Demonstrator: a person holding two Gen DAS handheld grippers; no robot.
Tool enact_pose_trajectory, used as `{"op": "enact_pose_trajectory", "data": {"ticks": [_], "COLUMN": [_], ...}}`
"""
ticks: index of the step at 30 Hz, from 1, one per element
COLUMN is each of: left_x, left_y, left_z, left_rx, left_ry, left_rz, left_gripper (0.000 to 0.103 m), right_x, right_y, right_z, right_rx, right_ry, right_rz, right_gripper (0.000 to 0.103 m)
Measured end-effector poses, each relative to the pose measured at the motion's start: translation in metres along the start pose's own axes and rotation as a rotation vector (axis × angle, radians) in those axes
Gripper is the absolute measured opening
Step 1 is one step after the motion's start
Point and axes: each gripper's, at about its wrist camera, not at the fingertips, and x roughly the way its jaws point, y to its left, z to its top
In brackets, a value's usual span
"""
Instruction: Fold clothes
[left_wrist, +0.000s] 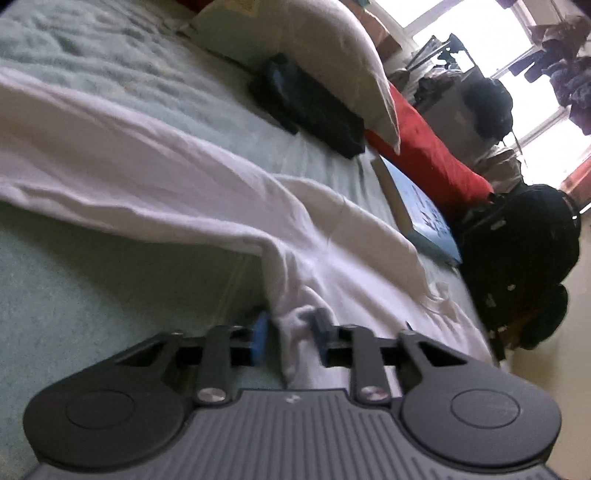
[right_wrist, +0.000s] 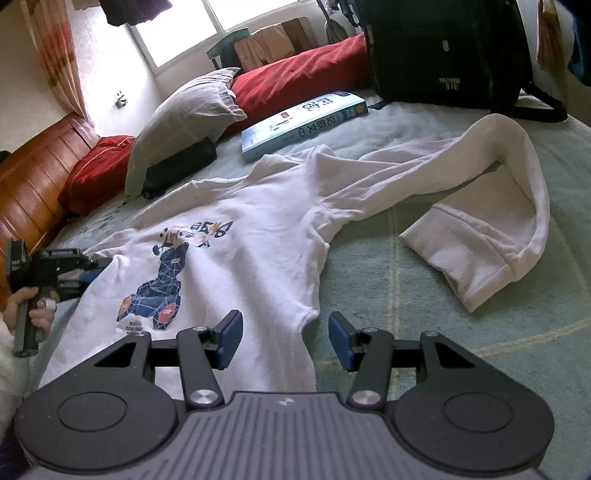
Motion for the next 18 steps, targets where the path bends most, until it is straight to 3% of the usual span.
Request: {"op": "enact_pose_trajectory", "data": {"ticks": [2,5,8,12,16,18], "left_x": [-0.005,-0.020,-0.031,-0.046,-0.059,-0.065], "left_y": [-0.010,-0.026,-0.036,-0.038,-0.047,-0.058], "left_z": [0.001,0.010,0.017,0.013,-0.014,-0.033], "left_rx": [0.062,0.206,0.321,0.358,0.442,0.505], "left_ry": [-0.033,-0.120,-0.158,-0.129,-0.065,-0.019], "left_rz": [0.033,0.145,0.231,0.209,0.171,0.135], "left_gripper": [0.005,0.002,0.001,0.002,0.006,0.023], "right_x": [0.000,0.000,0.002,0.004,0.008,0.012], "right_y": [-0.001,-0.003,-0.005,-0.007,-0.012,-0.017], "right_z": [-0.001,-0.001,0.001,0.003,0.007,0.013], "right_rx": [0.004,0.009,0.010,0.012,0.022,0.034], "right_ry": [0.001,0.002,0.000,-0.003,-0.004,-0.005], "right_rz": [-0.003,-0.006,-0.006,-0.005,-0.007,-0.004], "right_gripper": [0.057,0.057,0.057,0.057,0.057,0.057]}}
